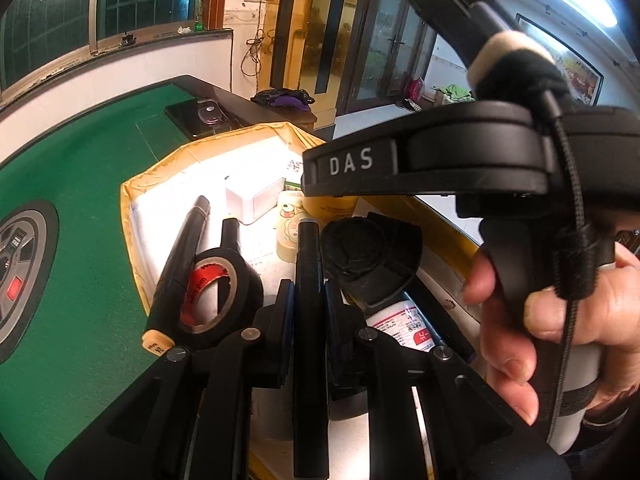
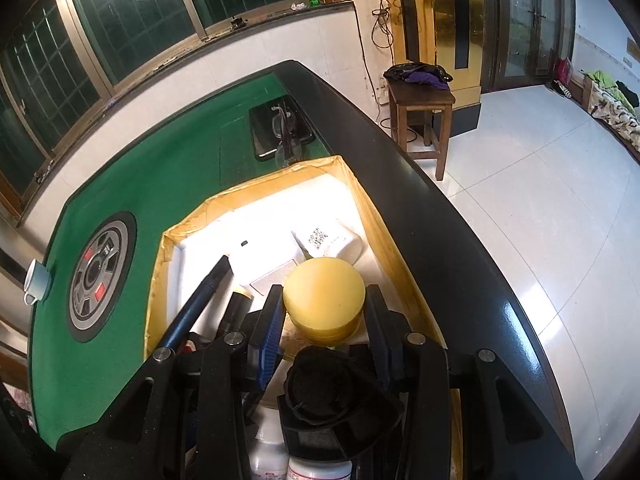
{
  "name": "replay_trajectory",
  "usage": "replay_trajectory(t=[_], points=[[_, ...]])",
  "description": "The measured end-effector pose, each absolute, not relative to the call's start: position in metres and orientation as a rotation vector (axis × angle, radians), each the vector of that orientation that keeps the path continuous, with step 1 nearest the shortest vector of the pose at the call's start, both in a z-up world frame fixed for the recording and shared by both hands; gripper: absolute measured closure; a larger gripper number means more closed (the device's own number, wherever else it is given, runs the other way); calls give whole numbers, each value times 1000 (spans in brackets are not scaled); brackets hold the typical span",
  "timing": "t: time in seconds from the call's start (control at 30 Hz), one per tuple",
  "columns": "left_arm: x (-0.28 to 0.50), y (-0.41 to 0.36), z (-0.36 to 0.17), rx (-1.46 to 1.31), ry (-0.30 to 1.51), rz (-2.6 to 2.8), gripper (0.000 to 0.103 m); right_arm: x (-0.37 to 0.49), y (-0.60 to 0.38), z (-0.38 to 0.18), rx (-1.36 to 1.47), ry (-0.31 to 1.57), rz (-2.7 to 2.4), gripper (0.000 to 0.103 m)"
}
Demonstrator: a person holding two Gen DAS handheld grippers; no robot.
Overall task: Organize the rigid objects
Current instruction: 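Lower the yellow cup and black marker into the tray, then open both grippers to release the cup and marker in the tray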
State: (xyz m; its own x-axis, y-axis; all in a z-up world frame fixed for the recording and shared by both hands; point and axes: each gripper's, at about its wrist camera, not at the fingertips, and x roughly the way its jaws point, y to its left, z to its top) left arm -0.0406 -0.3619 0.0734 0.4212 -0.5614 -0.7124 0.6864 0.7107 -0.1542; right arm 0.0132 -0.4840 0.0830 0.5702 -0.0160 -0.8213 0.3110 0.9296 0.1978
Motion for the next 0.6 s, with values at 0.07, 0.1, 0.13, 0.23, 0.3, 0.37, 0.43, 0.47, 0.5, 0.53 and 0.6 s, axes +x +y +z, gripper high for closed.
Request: replay_trajectory(t=[0.07, 0.1, 0.13, 0.23, 0.3, 0.37, 0.43, 0.47, 0.5, 0.53, 0.6], points=[[-42, -362, 73, 174, 820, -792, 91, 13, -484, 82, 337, 950, -202, 67], [-42, -362, 74, 175, 819, -796, 91, 13, -485, 81, 336, 951, -204, 67], [-43, -363, 74, 175, 820, -796, 91, 13, -485, 81, 335, 953, -205, 67], [-44, -362, 74, 170, 827, -798, 90, 13, -484, 80, 331, 965, -210, 67], [-43, -362, 75, 171, 829, -803, 90, 13, -484, 80, 325, 966, -213, 67], [-43, -361, 75, 170, 831, -802, 89, 11, -484, 81, 325, 963, -216, 67], [-44, -362, 75, 172, 832, -806, 89, 10, -485, 82, 332, 958, -216, 67], [-44, -362, 75, 173, 832, -806, 89, 10, -485, 83, 333, 953, -218, 67], [-43, -362, 75, 178, 834, -804, 89, 9, -485, 84, 333, 952, -221, 67], [-44, -362, 76, 180, 834, -805, 88, 8, -486, 85, 333, 952, -222, 66], [-46, -362, 77, 180, 832, -814, 82, 6, -486, 86, 335, 948, -221, 66]])
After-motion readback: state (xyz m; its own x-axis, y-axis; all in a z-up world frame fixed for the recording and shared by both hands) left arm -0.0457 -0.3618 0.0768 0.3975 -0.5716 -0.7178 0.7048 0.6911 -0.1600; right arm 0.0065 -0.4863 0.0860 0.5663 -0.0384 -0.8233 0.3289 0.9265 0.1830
